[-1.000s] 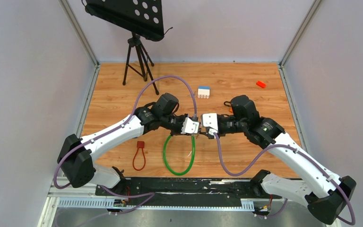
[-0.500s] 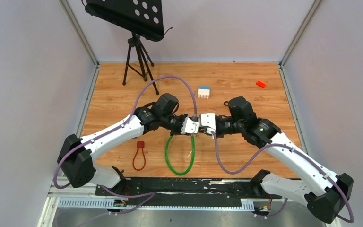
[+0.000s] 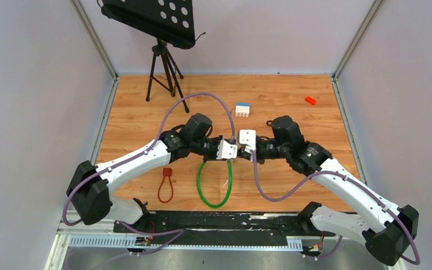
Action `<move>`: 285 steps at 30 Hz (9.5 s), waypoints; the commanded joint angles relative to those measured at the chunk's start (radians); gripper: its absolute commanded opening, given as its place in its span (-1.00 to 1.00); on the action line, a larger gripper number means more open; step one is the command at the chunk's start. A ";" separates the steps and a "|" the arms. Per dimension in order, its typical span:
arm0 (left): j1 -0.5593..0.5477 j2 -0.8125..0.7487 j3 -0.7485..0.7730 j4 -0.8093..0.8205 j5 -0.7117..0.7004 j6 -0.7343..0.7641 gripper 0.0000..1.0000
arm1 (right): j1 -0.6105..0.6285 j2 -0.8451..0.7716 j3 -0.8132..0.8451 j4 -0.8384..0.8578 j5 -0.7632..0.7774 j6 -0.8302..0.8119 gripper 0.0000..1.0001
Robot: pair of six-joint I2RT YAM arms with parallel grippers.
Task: Unlock with the key
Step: Unlock the lock, then place the lock at the center of the board, then pick up the key from the center of the board.
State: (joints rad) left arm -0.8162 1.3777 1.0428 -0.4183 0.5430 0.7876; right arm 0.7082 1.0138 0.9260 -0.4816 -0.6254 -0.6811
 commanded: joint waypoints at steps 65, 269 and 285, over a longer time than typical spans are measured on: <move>0.097 -0.103 -0.079 0.414 -0.357 -0.467 -1.00 | -0.134 0.290 0.057 0.127 -0.068 0.414 -0.68; 0.392 -0.201 -0.194 0.074 0.206 -0.183 0.90 | -0.261 0.197 -0.016 -0.271 -0.182 -0.087 -1.00; 0.111 -0.180 -0.198 0.425 0.163 -0.121 0.72 | -0.261 0.306 0.192 -0.182 -0.599 0.140 -1.00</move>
State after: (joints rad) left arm -0.6662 1.2331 0.8516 -0.1677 0.7383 0.6247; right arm 0.4431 1.2896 1.0698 -0.7315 -1.0569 -0.6258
